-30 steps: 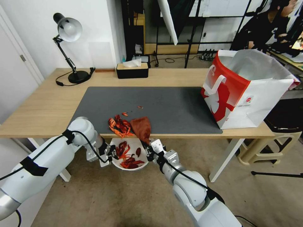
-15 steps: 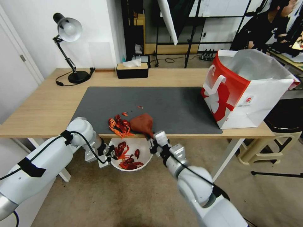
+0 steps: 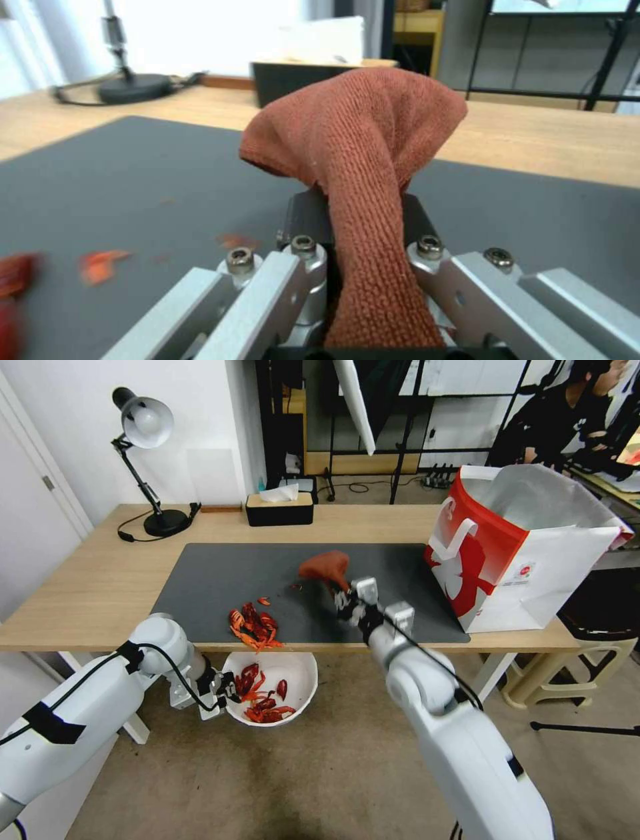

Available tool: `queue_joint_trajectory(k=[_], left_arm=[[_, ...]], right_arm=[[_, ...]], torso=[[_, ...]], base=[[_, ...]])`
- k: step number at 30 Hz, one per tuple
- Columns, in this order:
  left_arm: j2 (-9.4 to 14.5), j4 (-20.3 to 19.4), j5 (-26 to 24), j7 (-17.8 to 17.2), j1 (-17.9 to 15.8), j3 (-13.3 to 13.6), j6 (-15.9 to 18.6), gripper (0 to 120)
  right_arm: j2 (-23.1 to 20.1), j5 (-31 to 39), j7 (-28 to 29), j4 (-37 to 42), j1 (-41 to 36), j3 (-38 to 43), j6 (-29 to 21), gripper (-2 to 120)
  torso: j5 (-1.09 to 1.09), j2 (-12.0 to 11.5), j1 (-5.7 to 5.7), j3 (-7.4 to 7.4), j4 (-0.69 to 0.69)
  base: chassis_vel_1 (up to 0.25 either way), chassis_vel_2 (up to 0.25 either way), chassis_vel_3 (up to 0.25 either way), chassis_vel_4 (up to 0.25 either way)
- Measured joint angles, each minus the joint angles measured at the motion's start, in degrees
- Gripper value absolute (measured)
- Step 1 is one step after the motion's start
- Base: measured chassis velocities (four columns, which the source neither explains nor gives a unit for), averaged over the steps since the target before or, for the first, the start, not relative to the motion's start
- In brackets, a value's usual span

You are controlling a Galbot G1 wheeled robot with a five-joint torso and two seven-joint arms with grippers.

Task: Sweep shrimp from table into container with towel, then put container into takeout bag.

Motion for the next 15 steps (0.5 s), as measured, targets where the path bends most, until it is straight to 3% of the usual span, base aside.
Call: queue_joint_trajectory(k=[9,15], left_arm=[[0.6,0.7,0.0,-0.4,0.6,-1.0,-0.5,0],[0.6,1.1,-0.1,-0.4,0.5,-1.0,-0.6,0]], right_arm=[[1.4,-1.5,-5.0,-16.8,10.5,-3.2,0.9,7],[1.3,-2.5,-7.3,-21.0,12.5,-5.9,0.8,7]], torso=[[0.0,0.0,0.0,0.0,0.01],[0.0,0.0,0.0,0.0,0.0]], base=[[0.0,0.0,0.0,0.0],[0.0,0.0,0.0,0.0]])
